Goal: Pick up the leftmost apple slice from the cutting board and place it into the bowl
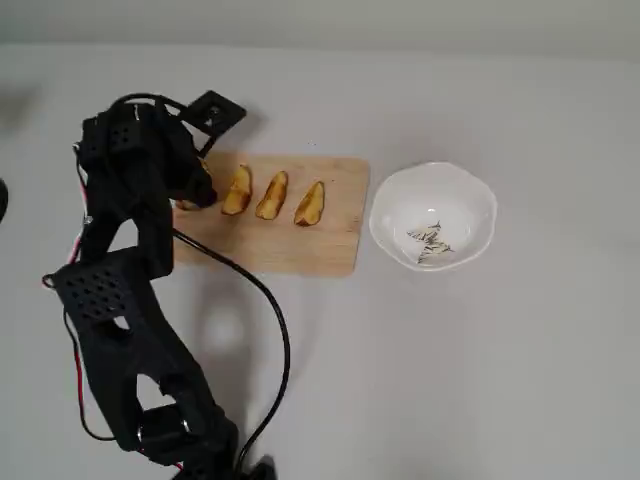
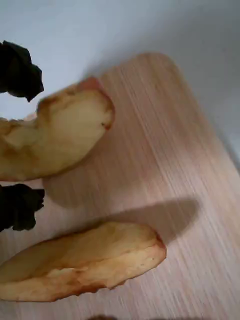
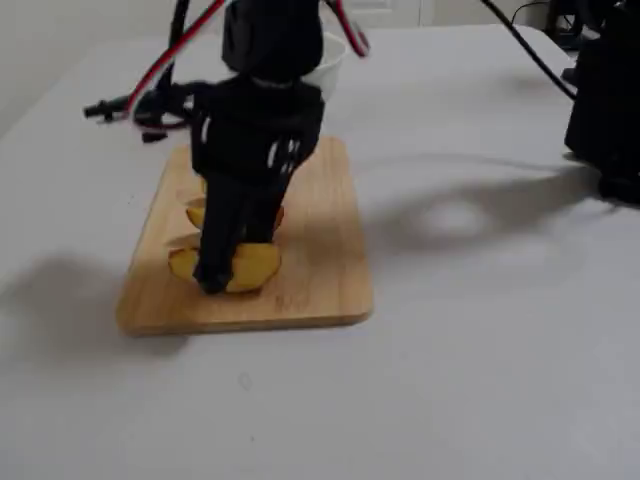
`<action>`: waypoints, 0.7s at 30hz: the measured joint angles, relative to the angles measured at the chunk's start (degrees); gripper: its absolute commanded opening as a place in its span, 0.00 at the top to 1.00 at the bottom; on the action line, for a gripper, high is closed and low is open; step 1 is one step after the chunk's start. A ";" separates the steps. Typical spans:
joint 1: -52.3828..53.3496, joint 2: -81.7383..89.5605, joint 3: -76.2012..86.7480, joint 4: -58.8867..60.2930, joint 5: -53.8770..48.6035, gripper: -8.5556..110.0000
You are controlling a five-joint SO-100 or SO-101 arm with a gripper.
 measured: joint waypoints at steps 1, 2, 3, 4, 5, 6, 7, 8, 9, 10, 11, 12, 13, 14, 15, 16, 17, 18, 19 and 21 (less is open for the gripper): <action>-0.09 -0.70 -0.79 0.18 0.00 0.77; -0.26 -1.14 -1.41 0.26 0.09 0.78; -0.35 -1.58 -2.02 0.26 0.44 0.80; -0.62 -2.02 -2.55 0.35 0.70 0.82; -0.79 -2.55 -3.25 0.35 1.05 0.83; -1.14 -3.16 -4.04 0.35 1.32 0.85; -1.32 -3.96 -5.27 0.70 1.76 0.88; -1.67 -5.10 -7.03 1.32 2.20 0.91; -1.93 -6.50 -9.32 2.20 2.72 0.93; -2.29 -8.17 -12.39 3.60 3.34 0.93; -2.55 -10.37 -16.87 5.36 3.96 0.93; -2.81 -13.10 -22.41 7.65 4.57 0.93; -3.16 -16.52 -29.27 10.37 5.10 0.93; -3.52 -20.04 -36.74 13.27 5.45 0.93; -3.96 -23.38 -43.15 15.64 6.06 0.93; -4.39 -25.49 -47.29 17.58 7.03 0.93; -4.75 -26.28 -50.27 18.81 8.26 0.93; -5.01 -26.37 -52.29 19.86 9.84 0.93; -5.19 -26.28 -53.96 20.57 11.34 0.93; -5.36 -25.75 -56.87 21.53 14.85 0.93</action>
